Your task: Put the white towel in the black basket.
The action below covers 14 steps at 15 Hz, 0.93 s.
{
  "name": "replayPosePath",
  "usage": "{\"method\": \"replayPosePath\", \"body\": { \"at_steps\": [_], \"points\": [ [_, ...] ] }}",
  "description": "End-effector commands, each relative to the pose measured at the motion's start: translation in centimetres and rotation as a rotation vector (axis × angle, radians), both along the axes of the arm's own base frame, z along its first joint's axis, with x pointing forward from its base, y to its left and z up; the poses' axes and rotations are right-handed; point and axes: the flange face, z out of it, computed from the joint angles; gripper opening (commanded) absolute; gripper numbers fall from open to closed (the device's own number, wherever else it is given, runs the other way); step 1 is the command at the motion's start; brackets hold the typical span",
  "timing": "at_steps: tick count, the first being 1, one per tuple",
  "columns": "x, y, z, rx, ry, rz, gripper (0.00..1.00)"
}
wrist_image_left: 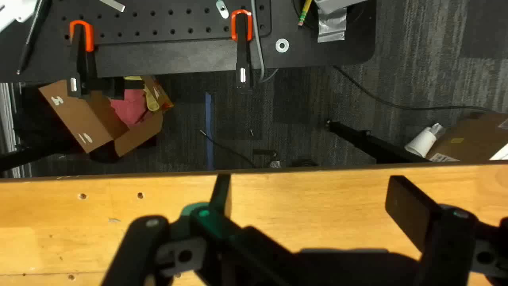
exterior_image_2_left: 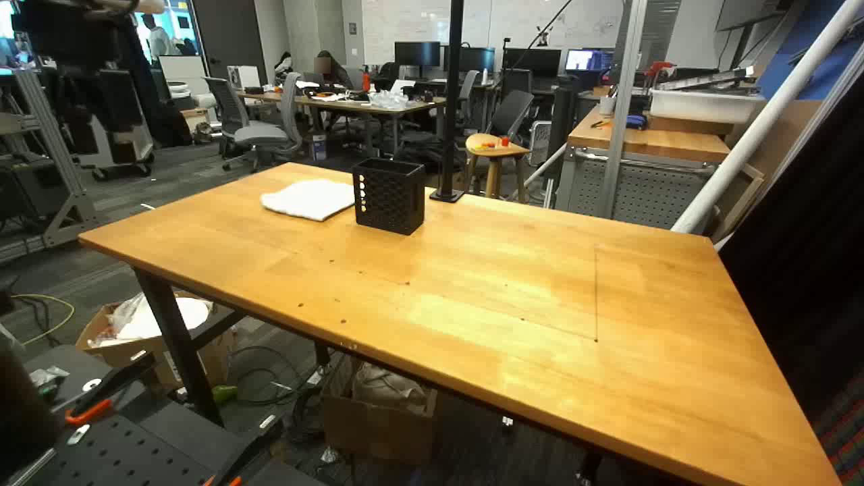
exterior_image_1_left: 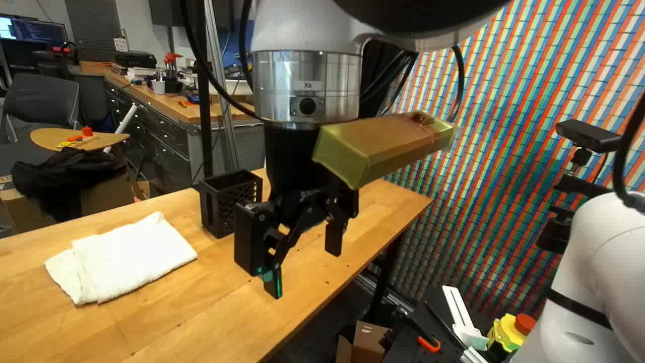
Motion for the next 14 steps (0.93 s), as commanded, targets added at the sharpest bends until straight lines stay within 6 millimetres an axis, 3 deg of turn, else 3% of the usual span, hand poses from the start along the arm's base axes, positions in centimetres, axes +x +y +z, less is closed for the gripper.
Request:
{"method": "replayPosePath", "body": {
  "at_steps": [1, 10, 14],
  "points": [
    [0.0, 0.0, 0.2, 0.001, -0.003, 0.001, 1.00],
    [0.1, 0.1, 0.4, 0.003, -0.008, 0.001, 1.00],
    [3.5, 1.3, 1.0, -0.101, -0.002, 0.067, 1.00]
  ]
}}
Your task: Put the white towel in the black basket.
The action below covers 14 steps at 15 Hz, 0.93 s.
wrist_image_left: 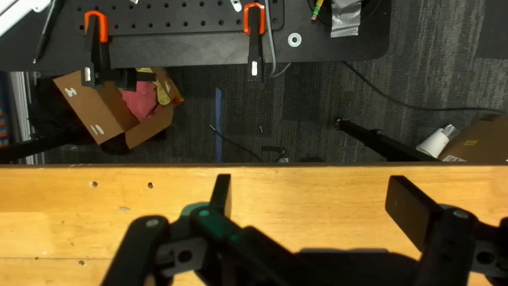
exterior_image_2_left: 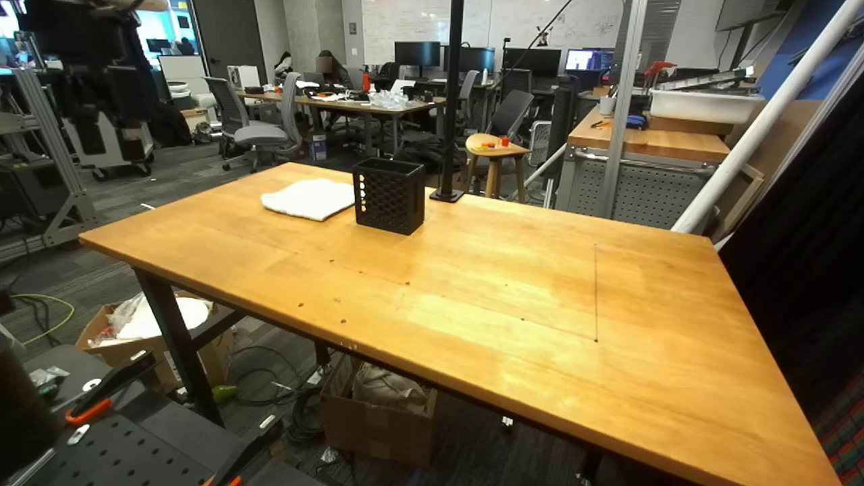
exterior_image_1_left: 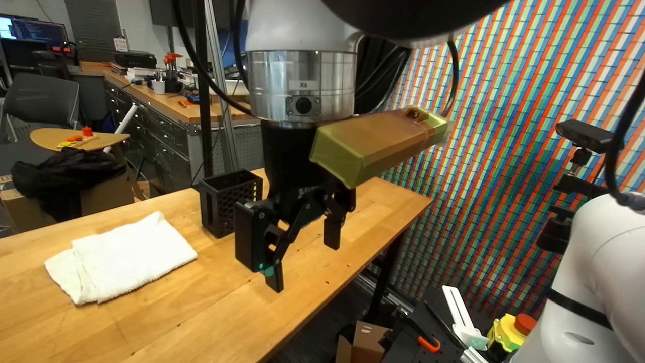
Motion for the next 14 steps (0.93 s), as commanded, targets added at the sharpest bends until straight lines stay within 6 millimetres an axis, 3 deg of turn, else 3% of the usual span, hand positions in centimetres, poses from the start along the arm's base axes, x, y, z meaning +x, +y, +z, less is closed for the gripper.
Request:
{"method": "replayPosePath", "body": {
  "at_steps": [1, 9, 14],
  "points": [
    [3.8, 1.7, 1.4, -0.084, -0.004, 0.059, 1.00],
    [15.3, 7.8, 4.6, -0.223, -0.169, 0.259, 1.00],
    [22.6, 11.7, 4.9, -0.305, -0.251, 0.386, 1.00]
  ]
}}
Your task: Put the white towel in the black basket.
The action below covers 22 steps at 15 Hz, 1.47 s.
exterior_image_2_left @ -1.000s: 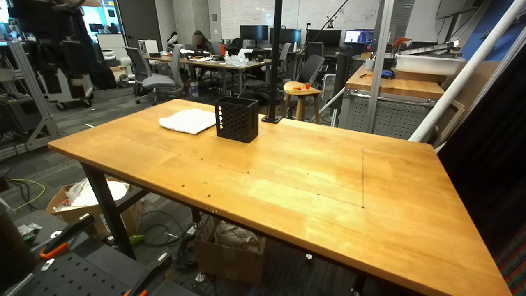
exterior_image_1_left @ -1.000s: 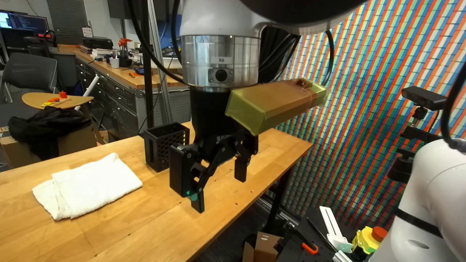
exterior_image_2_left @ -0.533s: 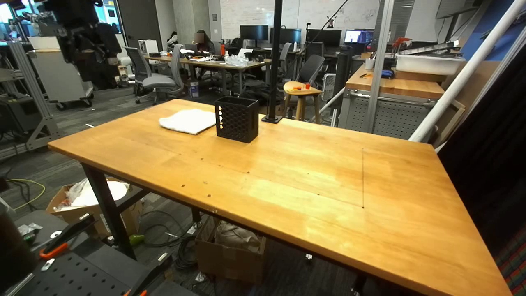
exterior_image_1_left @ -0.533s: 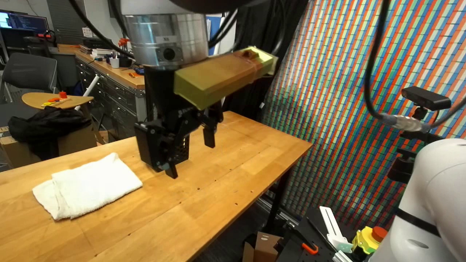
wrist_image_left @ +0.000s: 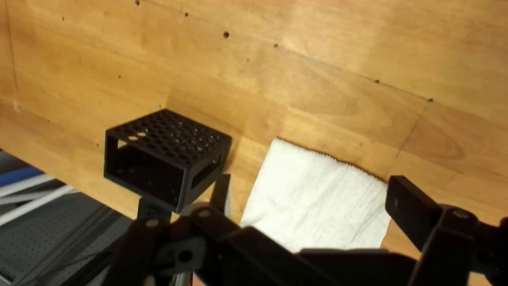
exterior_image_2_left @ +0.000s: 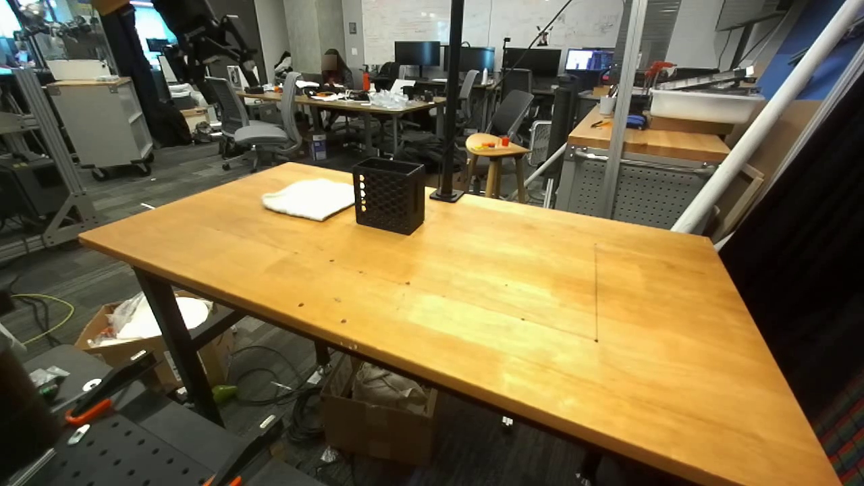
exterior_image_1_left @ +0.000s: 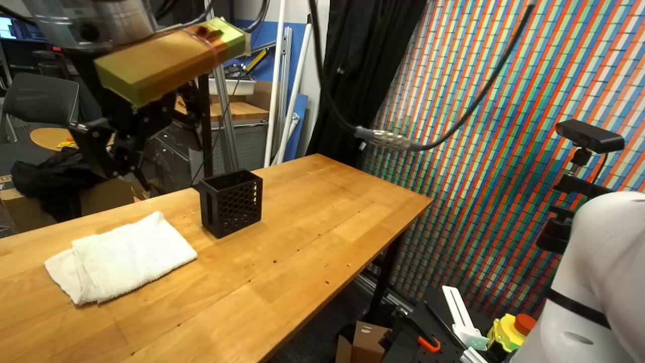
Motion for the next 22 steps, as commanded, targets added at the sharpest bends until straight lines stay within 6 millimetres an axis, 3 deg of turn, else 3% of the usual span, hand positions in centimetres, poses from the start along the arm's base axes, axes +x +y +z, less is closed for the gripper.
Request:
{"method": "replayPosePath", "body": {
  "at_steps": [1, 7, 10, 14, 22],
  "points": [
    [5.7, 3.3, 0.6, -0.054, -0.053, 0.077, 1.00],
    [12.7, 5.8, -0.6, -0.021, -0.118, 0.145, 1.00],
    [15.0, 5.9, -3.1, 0.025, -0.132, 0.141, 1.00],
    [16.8, 5.3, -7.0, 0.050, -0.126, 0.140, 1.00],
    [18.8, 1.9, -14.9, 0.152, -0.077, 0.090, 1.00]
  ]
}}
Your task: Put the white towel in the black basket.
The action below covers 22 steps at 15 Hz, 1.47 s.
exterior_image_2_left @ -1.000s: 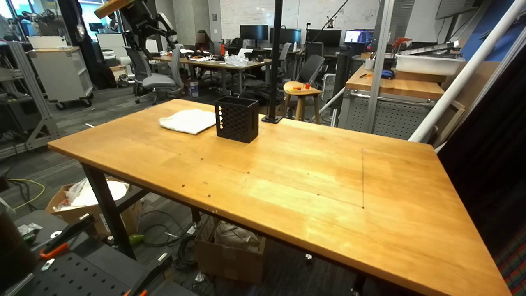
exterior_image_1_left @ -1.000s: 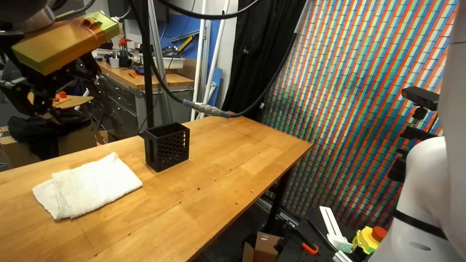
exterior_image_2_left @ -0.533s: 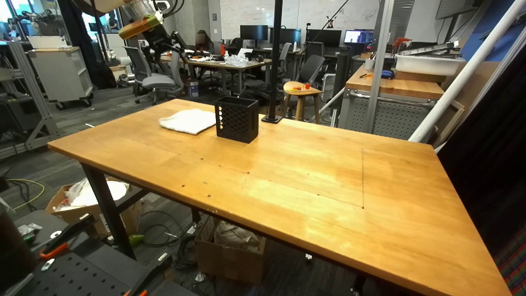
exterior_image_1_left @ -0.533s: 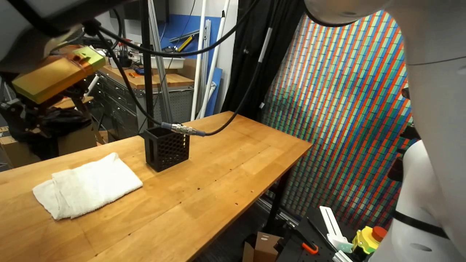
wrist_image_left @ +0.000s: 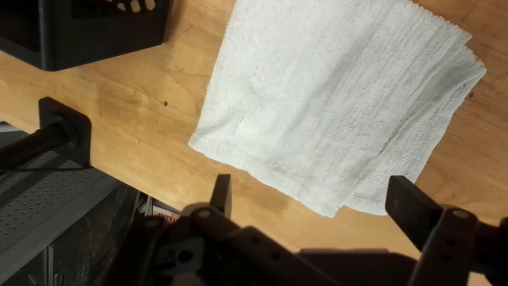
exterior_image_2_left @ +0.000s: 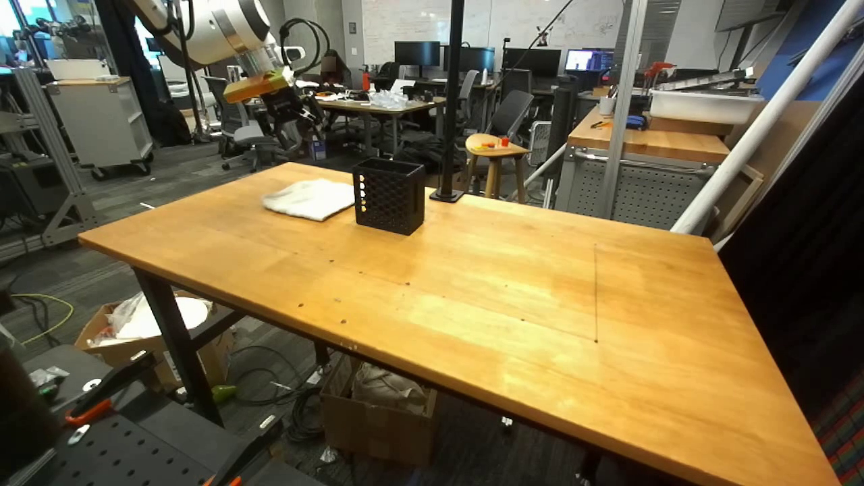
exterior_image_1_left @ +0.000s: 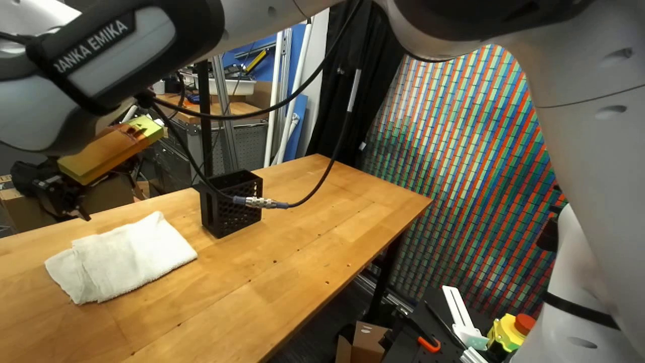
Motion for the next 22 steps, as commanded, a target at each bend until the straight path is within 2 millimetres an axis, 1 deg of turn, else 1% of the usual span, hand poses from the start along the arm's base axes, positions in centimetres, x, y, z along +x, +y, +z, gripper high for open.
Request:
{"method": "replayPosePath", "body": {
  "at_steps": [1, 5, 8, 10, 12, 13, 14, 15, 16, 22],
  "points": [
    [1.2, -1.2, -3.0, 0.076, 0.002, -0.001, 1.00],
    [1.9, -2.5, -8.1, 0.122, 0.037, -0.002, 1.00],
    [1.7, -3.5, -11.9, 0.148, 0.080, -0.002, 1.00],
    [1.6, -3.8, -13.9, 0.177, 0.101, -0.005, 1.00],
    [1.6, -3.4, -14.9, 0.212, 0.110, 0.004, 1.00],
    [1.6, -3.2, -14.9, 0.223, 0.107, 0.006, 0.75],
    [1.6, -2.9, -14.8, 0.235, 0.100, 0.010, 0.73],
    [1.5, -2.5, -14.6, 0.243, 0.100, 0.009, 0.66],
    [1.4, -1.9, -14.2, 0.254, 0.092, 0.009, 0.57],
    [0.2, 1.6, -12.1, 0.257, 0.103, 0.038, 0.12]
  ]
}}
